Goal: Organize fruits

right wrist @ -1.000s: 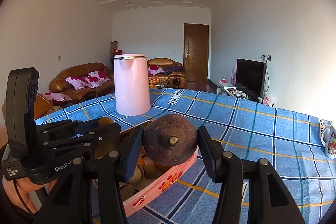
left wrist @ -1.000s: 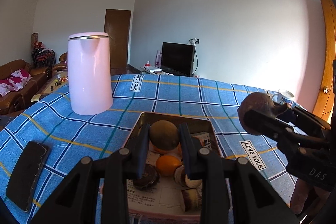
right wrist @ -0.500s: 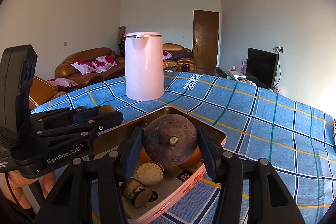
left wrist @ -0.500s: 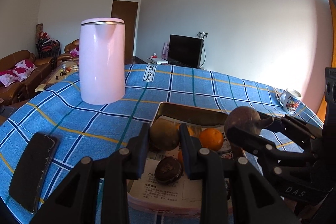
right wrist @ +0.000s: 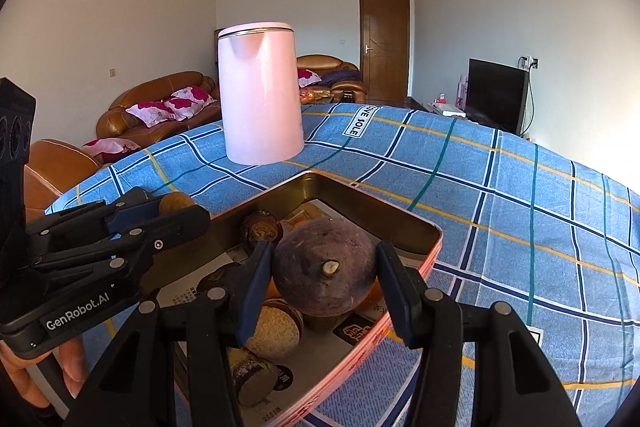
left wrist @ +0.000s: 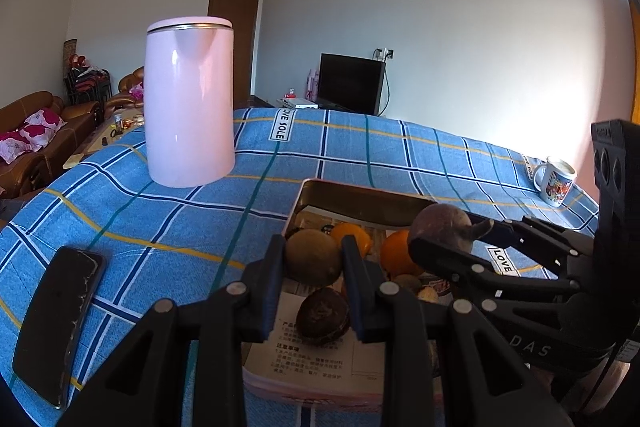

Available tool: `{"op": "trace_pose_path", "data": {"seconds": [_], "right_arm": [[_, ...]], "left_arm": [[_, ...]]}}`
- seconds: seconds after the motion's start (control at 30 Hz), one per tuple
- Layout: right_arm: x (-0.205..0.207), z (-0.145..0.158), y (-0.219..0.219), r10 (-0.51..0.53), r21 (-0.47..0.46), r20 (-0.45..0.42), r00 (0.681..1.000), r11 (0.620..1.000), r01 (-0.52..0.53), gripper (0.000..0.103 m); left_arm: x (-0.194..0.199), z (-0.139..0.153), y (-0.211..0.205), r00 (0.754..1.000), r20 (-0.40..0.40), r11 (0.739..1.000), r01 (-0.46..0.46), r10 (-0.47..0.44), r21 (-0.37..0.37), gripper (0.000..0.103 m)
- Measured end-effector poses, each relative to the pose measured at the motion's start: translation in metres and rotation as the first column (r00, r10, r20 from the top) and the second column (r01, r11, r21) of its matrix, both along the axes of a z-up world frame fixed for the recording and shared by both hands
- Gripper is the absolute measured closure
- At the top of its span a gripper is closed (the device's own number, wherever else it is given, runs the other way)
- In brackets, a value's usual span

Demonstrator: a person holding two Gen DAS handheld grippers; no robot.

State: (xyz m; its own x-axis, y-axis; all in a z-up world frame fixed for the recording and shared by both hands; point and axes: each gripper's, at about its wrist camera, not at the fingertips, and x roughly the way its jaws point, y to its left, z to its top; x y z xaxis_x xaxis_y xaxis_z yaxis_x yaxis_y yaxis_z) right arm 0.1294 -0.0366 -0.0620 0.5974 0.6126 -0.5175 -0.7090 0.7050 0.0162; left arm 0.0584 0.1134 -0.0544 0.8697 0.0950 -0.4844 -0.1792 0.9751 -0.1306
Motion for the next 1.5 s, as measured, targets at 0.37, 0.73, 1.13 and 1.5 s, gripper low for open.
{"op": "trace_pose_path", "data": {"seconds": [0.37,0.73,1.13,1.5], "right_arm": [[0.005,-0.004,0.006,-0.001,-0.037,-0.044,0.999,0.999,-0.001,0.049],[0.004,-0.007,0.003,0.007,-0.031,-0.082,0.997,0.999,-0.009,0.038],[-0.011,0.007,-0.019,-0.033,0.022,-0.053,0.998,0.999,0.035,0.033],[-0.038,0.03,-0.05,-0.079,0.078,0.013,0.997,0.994,0.077,0.028]], "left_arm": [[0.007,-0.009,-0.001,0.999,-0.044,1.0,0.014,-0.015,-0.006,0.073],[0.004,-0.012,-0.003,0.999,-0.05,1.0,0.02,-0.02,-0.008,0.071],[-0.019,0.0,-0.005,1.0,0.012,1.0,-0.016,0.016,0.019,0.021],[-0.037,0.018,-0.015,0.996,0.083,0.999,-0.019,0.015,0.043,0.006]]}}
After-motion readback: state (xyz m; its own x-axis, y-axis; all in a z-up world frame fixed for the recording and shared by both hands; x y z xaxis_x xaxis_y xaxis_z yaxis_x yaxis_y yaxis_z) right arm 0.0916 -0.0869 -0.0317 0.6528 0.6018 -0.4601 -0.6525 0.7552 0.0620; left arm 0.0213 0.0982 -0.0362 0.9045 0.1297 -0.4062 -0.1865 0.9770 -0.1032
